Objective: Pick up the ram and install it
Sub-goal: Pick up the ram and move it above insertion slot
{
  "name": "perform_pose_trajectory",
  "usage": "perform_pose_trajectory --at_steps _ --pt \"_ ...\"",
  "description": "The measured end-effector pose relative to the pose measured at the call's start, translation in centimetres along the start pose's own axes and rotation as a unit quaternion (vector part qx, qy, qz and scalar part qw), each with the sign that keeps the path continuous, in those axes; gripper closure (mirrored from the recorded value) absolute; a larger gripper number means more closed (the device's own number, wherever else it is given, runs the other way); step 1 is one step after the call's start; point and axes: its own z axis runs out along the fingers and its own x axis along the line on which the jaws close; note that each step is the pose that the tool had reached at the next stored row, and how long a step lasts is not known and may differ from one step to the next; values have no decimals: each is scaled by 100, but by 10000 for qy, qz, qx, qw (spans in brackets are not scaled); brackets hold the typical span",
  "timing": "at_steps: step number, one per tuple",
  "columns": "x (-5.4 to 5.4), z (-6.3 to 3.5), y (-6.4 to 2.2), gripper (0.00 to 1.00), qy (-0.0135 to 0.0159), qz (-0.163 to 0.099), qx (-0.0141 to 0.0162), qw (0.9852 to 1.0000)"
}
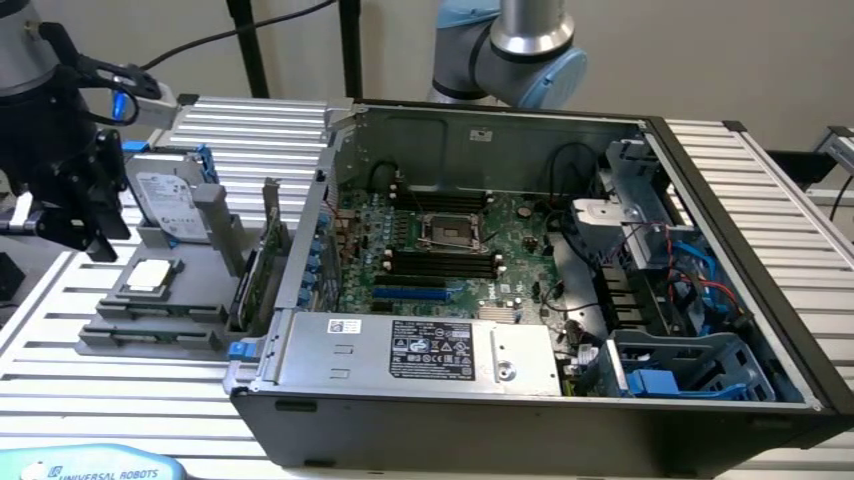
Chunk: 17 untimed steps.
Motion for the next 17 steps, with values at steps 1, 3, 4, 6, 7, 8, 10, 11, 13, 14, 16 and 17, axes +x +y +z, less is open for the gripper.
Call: perform_pose_trajectory --at_steps 1,3,4,6,7,8,10,11,13,14,16,17 --pt "3 18 -1 64 0 11 0 10000" --pt "9 54 -2 64 -2 30 0 10000" --pt "14 72 -3 64 -2 39 1 10000" --pt "27 105 -4 64 -3 56 1 10000" --pt "36 120 -4 64 -3 65 0 10000" --pt "44 135 -4 64 -3 74 0 10000" --pt "61 163 -6 64 -4 90 1 10000" --pt "68 180 -7 64 -5 97 2 10000" --pt "80 214 -8 64 -5 111 1 9999" --pt "85 233 -10 64 -5 116 2 9999" --pt "95 270 -14 64 -6 126 2 9999" --pt "101 287 -17 64 -5 129 1 9999"
